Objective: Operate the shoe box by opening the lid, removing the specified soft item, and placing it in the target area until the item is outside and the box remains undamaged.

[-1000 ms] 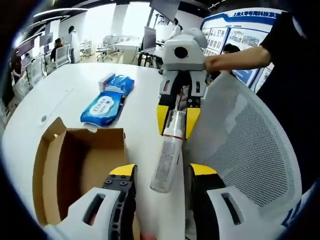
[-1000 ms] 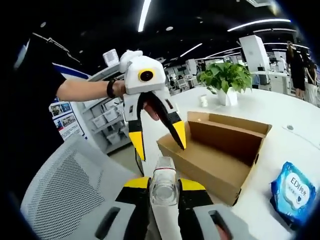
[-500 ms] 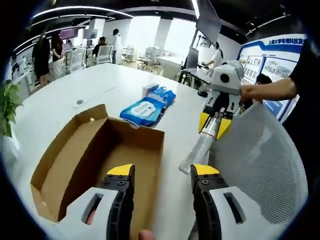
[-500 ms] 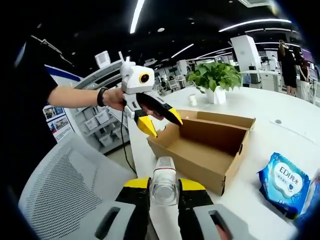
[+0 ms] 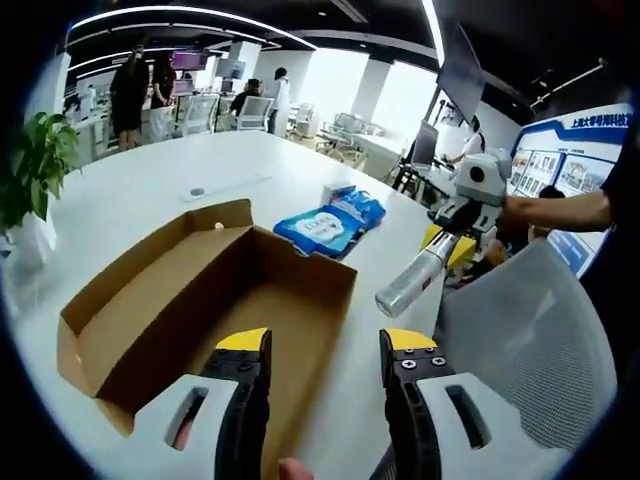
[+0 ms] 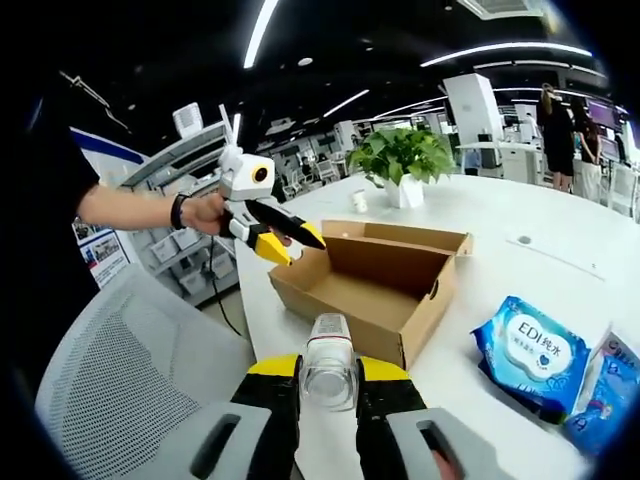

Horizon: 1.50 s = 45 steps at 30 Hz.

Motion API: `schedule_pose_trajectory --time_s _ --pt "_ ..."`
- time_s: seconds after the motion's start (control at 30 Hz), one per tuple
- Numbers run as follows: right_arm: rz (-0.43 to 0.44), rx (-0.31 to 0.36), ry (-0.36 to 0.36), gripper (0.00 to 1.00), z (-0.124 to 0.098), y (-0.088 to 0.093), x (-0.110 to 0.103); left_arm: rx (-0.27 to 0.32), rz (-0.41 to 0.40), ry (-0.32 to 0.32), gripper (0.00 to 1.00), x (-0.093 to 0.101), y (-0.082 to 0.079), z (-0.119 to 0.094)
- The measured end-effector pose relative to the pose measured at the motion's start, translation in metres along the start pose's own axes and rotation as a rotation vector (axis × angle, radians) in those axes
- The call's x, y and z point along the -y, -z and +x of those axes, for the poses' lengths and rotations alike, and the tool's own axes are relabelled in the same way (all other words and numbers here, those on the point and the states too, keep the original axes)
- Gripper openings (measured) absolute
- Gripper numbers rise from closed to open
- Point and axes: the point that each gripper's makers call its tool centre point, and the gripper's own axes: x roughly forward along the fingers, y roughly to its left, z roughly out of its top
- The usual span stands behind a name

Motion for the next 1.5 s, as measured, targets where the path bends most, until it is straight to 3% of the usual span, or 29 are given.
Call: schedule_pose_trajectory --time_s 0.37,1.13,1.5 --pt "-0.003 -0.013 0.042 0.16 -0.021 -0.001 0.029 0.058 -0.073 -0.069 0.47 -0.006 0.002 0.000" --pt "-0.061 -0.088 0.093 0.16 -0.041 -0.014 0.075 0.064 -0.129 -0.144 0.48 -0.012 0.015 0.001" --pt "-0.077 -0.138 0.097 0.16 -0.048 -0.007 0.102 0.072 -0.146 -0.176 0.49 -0.005 0.020 -0.008"
